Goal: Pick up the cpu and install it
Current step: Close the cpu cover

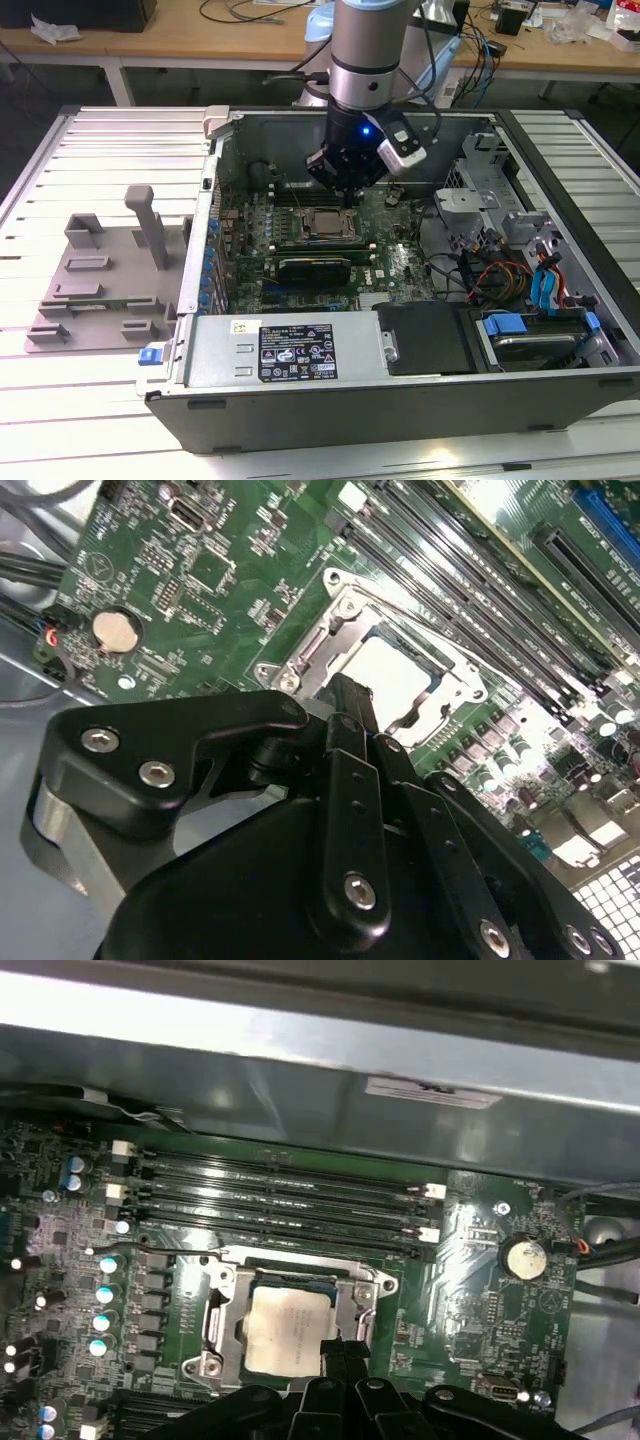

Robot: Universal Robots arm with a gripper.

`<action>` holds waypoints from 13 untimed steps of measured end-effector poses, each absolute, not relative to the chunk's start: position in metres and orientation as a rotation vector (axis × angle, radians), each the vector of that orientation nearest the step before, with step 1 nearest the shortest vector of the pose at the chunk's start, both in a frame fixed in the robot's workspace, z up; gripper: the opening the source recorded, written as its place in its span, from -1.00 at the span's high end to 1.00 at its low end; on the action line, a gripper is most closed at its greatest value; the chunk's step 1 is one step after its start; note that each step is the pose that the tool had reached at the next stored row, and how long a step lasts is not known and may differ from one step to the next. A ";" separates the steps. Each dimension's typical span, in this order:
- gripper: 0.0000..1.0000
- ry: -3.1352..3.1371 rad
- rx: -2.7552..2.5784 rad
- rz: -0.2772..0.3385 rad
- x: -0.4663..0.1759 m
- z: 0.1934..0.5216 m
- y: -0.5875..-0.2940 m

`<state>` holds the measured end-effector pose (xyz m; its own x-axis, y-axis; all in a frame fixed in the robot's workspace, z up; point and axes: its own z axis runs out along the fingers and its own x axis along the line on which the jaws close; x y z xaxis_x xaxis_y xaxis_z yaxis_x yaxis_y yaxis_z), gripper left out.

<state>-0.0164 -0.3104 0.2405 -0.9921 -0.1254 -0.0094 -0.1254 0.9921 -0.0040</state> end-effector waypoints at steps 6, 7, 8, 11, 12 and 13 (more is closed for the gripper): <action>0.79 3.126 -0.197 -0.005 -0.031 0.240 -0.310; 0.79 3.126 -0.197 -0.005 -0.032 0.240 -0.310; 0.79 3.126 -0.197 -0.005 -0.033 0.240 -0.310; 0.79 3.126 -0.197 -0.005 -0.038 0.240 -0.310; 0.79 3.126 -0.197 -0.006 -0.039 0.239 -0.311; 0.79 3.126 -0.197 -0.006 -0.039 0.239 -0.311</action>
